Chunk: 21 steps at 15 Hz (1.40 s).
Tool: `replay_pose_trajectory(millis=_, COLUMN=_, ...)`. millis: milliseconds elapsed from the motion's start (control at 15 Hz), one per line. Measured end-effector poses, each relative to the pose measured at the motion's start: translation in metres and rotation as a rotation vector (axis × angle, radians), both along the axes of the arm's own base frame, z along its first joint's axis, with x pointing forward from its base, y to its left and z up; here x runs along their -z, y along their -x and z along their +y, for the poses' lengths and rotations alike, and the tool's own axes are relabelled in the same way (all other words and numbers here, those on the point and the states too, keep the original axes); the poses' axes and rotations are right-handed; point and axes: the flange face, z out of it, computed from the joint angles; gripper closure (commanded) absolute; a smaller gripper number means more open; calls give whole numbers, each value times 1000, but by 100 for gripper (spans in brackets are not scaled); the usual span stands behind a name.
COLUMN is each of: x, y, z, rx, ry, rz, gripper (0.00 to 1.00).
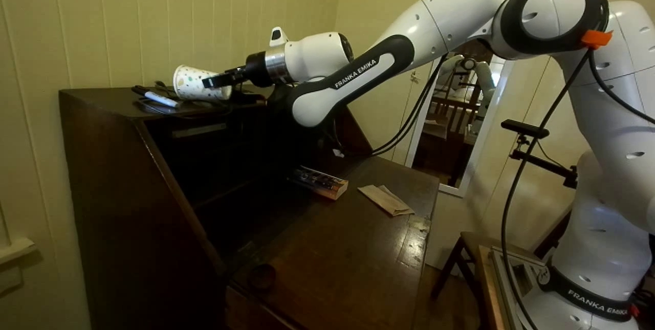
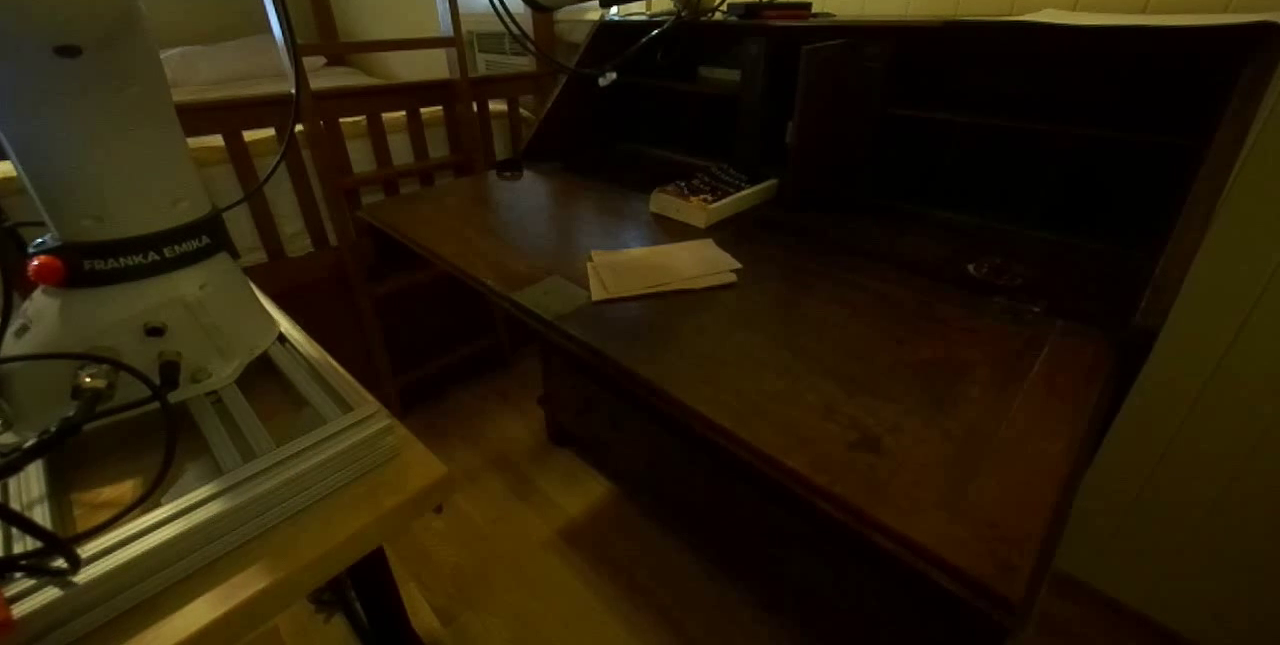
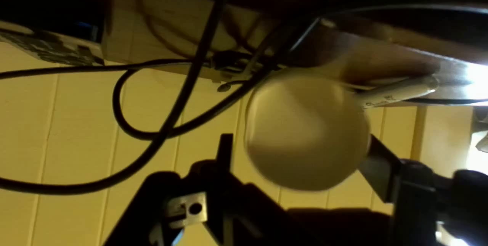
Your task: Put the paper cup on the top counter
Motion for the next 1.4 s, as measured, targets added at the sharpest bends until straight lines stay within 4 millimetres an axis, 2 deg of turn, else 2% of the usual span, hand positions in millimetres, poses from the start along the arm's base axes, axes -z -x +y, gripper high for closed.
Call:
replay_pose_trajectory(millis=200, x=-3, y=-2, z=0, rx=11, ry=15, rz=72, gripper=0)
replay_pose_trajectory(millis=400, x=-23, y=0, z=11, rx=-3, ry=10, rz=105, gripper=0)
replay_pose_trajectory(millis=600, x=-72, y=6, z=28, rx=-44, ry=-8, rz=110, gripper=0)
replay_pose_trajectory(millis=733, x=-111, y=13, z=41, rx=-82, ry=5, rz=173, gripper=0)
replay_pose_trajectory(millis=867, x=-135, y=20, z=45, rx=-124, ry=19, rz=275, gripper=0)
replay_pose_trajectory(millis=1000, x=-148, y=22, z=28, rx=-116, ry=51, rz=380, gripper=0)
replay_pose_trajectory(millis=1267, x=-173, y=14, z=-26, rx=-20, ry=101, rz=561, gripper=0)
replay_pose_trajectory(millis=1400, x=-188, y=10, z=-33, rx=-13, ry=106, rz=586, gripper=0)
